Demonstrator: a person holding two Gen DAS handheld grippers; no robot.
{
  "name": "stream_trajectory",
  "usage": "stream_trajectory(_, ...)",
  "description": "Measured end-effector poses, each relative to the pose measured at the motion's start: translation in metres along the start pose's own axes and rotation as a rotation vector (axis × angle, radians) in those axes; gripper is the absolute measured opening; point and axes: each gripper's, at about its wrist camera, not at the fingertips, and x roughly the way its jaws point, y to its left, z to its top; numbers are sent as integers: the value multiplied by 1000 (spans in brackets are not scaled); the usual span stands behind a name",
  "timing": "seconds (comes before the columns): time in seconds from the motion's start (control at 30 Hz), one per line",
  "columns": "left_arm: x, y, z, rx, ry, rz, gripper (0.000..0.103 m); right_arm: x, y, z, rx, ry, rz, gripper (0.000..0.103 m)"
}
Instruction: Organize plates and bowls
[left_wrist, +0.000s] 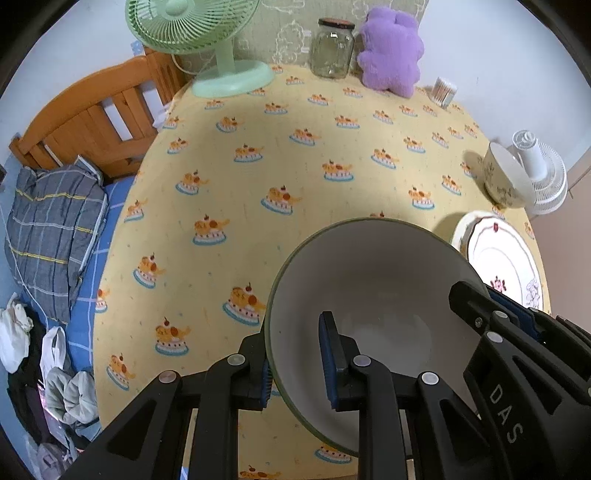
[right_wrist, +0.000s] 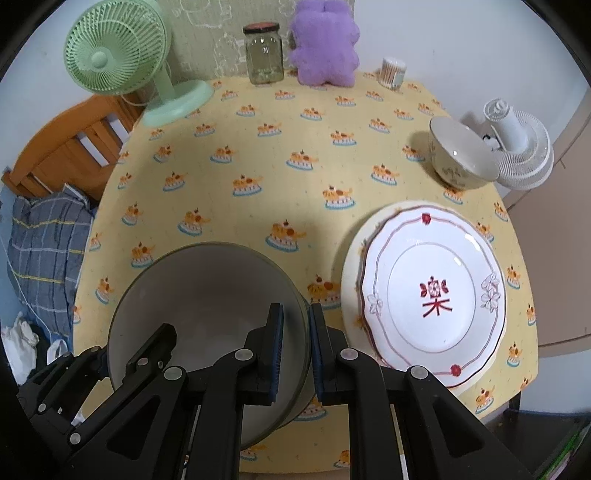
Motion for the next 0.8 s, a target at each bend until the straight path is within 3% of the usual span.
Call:
stream_trajectory(0.3, 9, -4, -6, 23, 29, 0, 19, 15, -3, -7, 3, 43, -14, 17)
stream_trajectory(0.8, 12, -4, -4, 26, 24, 6, 19, 18, -2, -4, -26, 38, -24, 17)
